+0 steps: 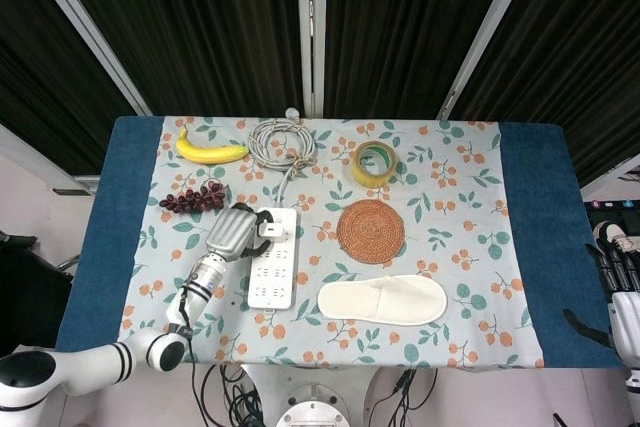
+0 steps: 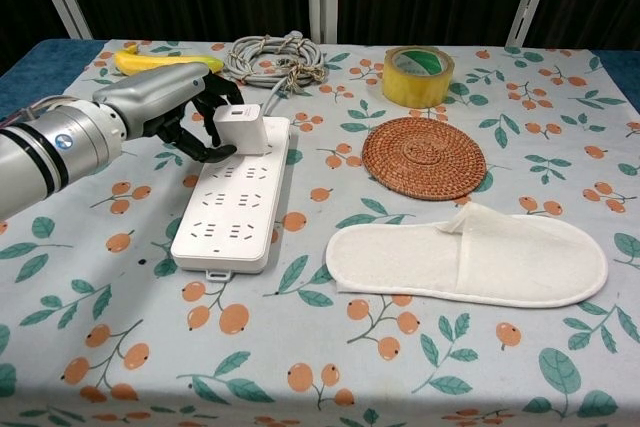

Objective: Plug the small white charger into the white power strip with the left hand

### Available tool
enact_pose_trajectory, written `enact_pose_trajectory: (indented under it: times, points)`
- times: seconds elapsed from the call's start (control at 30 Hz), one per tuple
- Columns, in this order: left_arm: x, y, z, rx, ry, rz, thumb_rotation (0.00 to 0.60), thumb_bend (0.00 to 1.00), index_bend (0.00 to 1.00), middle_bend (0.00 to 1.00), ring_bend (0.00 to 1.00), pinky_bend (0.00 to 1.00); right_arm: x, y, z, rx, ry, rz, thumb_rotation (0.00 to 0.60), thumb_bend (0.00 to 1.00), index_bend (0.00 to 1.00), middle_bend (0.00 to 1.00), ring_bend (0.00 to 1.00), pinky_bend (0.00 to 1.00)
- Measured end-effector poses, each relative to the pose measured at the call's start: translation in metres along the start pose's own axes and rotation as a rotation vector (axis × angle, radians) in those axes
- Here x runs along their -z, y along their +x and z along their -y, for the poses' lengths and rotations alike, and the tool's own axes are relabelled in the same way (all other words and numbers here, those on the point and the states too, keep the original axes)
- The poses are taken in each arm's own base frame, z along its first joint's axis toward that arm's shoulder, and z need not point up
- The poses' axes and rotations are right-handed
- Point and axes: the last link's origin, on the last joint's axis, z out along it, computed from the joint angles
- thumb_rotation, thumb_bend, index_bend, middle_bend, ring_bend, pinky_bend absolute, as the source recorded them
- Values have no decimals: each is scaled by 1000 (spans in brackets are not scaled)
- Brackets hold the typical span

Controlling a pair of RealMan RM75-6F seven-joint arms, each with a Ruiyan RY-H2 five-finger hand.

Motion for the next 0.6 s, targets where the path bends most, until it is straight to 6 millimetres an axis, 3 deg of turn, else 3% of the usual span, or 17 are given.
enact_pose_trajectory:
  times: [0.6]
  points:
    - [9,15,-8,2,-24,-13,600,447,295,368,291,255,1,0,-3,-8,-3,-4,600,89,0,15,0,0]
